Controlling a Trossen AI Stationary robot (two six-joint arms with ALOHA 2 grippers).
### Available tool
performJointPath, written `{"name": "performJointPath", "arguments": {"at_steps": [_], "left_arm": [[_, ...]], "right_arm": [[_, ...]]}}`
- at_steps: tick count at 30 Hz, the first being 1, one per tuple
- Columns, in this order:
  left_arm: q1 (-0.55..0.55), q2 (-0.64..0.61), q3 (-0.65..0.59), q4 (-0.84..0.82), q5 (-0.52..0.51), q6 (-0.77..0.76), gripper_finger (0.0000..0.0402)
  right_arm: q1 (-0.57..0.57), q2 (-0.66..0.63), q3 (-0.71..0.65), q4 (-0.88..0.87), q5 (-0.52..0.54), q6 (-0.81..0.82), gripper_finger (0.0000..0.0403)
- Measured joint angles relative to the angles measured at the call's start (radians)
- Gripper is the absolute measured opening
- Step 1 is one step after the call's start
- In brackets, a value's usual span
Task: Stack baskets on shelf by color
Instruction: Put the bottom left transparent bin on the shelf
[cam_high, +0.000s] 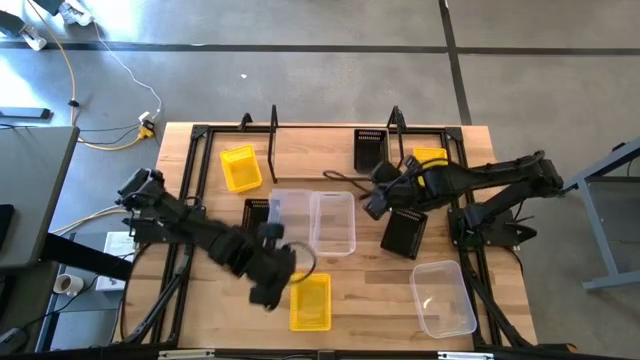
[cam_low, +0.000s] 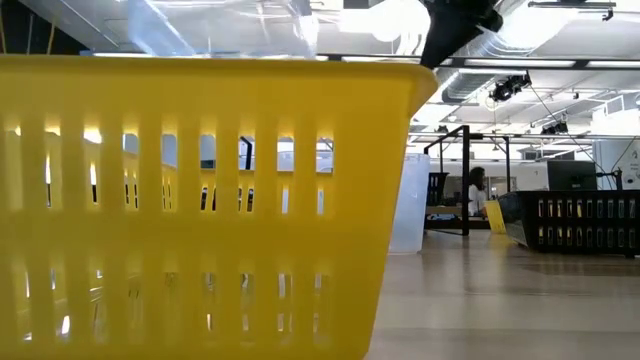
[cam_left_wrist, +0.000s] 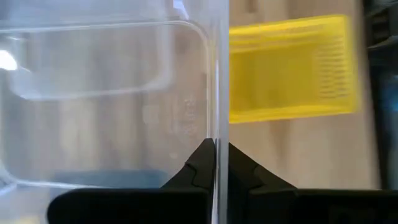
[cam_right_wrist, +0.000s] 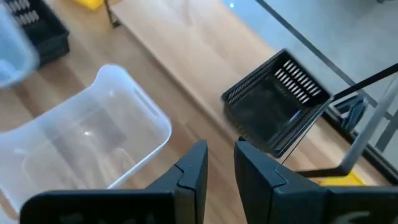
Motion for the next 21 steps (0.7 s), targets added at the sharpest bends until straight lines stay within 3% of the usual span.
{"name": "performJointPath", "arguments": {"at_steps": [11, 21], "left_arm": [[0.319, -0.001, 0.000, 0.007, -0.002, 0.386, 0.0000], [0.549, -0.002, 0.000, 0.041, 0.018, 0.568, 0.0000]], "right_arm": [[-0.109, 0.000, 0.085, -0.058, 0.091, -0.018, 0.0067], [-0.200, 0.000, 0.095, -0.057, 0.086, -0.018, 0.0067]]}}
